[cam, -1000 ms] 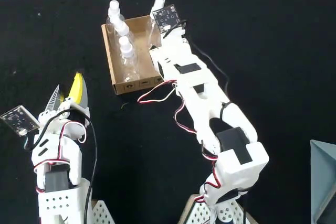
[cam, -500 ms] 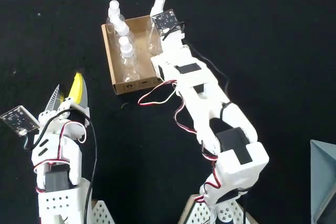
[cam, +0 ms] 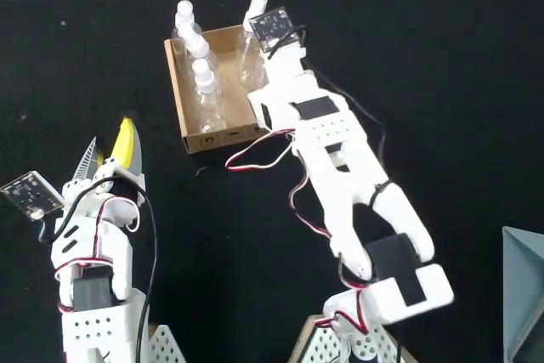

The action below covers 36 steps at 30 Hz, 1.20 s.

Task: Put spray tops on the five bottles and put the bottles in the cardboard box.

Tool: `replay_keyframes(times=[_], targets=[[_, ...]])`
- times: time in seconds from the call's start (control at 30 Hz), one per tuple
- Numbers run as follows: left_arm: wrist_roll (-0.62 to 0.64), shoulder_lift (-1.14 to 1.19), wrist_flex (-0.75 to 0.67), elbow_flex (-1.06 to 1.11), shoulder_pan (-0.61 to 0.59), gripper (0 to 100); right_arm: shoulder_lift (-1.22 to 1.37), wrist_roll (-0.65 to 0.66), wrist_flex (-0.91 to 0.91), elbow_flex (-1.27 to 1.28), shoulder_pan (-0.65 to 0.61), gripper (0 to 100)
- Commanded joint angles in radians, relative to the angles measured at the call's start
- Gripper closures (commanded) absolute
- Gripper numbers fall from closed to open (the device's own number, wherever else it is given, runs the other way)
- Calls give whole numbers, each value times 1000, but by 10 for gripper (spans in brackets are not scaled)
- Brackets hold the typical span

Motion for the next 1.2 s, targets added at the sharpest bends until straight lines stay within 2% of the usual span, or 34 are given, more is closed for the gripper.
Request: replay_keyframes(times=[0.0, 0.13, 0.6, 0.93, 1.17], targets=[[-11, -15, 5, 24, -12, 801, -120, -5, 71, 10, -35, 666], [-11, -15, 5, 24, -12, 801, -176, -5, 147, 10, -54, 676], [-11, -15, 5, 24, -12, 801, -274, -3, 213, 16, -48, 975], [-11, -15, 5, 24, -12, 801, -283, -3, 250, 13, -52, 988], [-11, -15, 6, 24, -12, 801, -423, 48, 256, 71, -46, 988]])
